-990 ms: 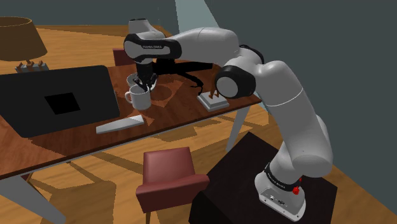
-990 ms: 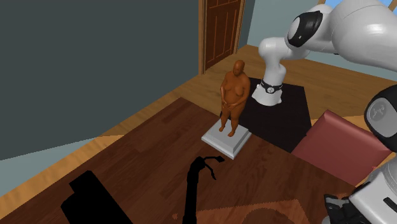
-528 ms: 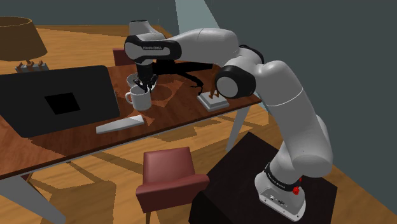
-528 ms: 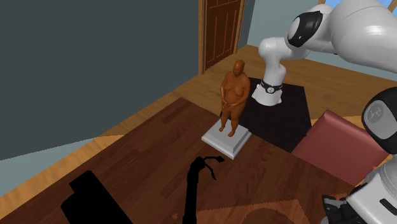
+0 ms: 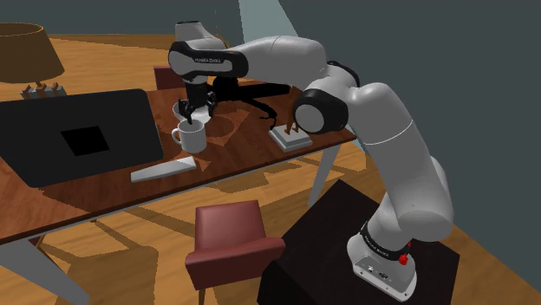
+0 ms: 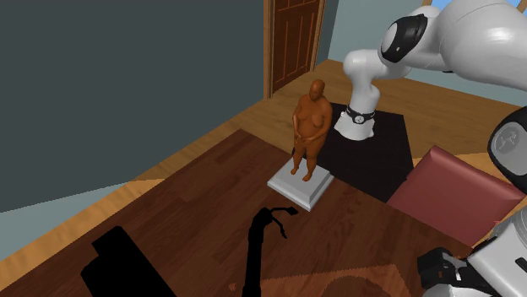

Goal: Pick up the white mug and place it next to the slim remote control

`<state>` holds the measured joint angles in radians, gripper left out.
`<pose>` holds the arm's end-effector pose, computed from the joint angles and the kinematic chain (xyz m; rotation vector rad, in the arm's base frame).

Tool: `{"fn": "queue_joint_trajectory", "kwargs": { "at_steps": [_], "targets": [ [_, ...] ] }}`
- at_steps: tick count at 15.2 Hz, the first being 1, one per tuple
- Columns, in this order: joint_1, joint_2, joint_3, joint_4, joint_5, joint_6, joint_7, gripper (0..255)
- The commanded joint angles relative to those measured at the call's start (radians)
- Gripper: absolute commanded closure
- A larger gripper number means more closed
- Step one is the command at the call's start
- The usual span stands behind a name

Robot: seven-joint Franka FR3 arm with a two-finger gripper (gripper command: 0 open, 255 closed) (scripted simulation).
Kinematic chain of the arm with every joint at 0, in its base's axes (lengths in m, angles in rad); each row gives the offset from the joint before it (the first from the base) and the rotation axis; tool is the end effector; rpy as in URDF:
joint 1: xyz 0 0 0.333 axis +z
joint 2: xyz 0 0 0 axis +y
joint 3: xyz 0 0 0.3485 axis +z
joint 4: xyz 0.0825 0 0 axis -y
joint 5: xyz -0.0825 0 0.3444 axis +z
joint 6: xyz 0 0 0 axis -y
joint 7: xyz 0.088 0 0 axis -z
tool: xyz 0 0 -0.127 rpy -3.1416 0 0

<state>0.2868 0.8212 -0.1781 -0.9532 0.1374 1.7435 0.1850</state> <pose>0.7350 0.1460 0.3960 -3.1393 0.0735 0.0342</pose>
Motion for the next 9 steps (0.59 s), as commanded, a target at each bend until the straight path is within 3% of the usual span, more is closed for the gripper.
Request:
{"fn": "queue_joint_trajectory", "kwargs": {
  "at_steps": [1, 2, 9],
  "targets": [
    [-0.006, 0.009, 0.000, 0.074, -0.001, -0.066, 0.005, 0],
    [-0.010, 0.018, 0.001, 0.118, 0.000, -0.100, 0.007, 0],
    [-0.010, 0.018, 0.001, 0.118, 0.000, -0.100, 0.007, 0]
  ]
}}
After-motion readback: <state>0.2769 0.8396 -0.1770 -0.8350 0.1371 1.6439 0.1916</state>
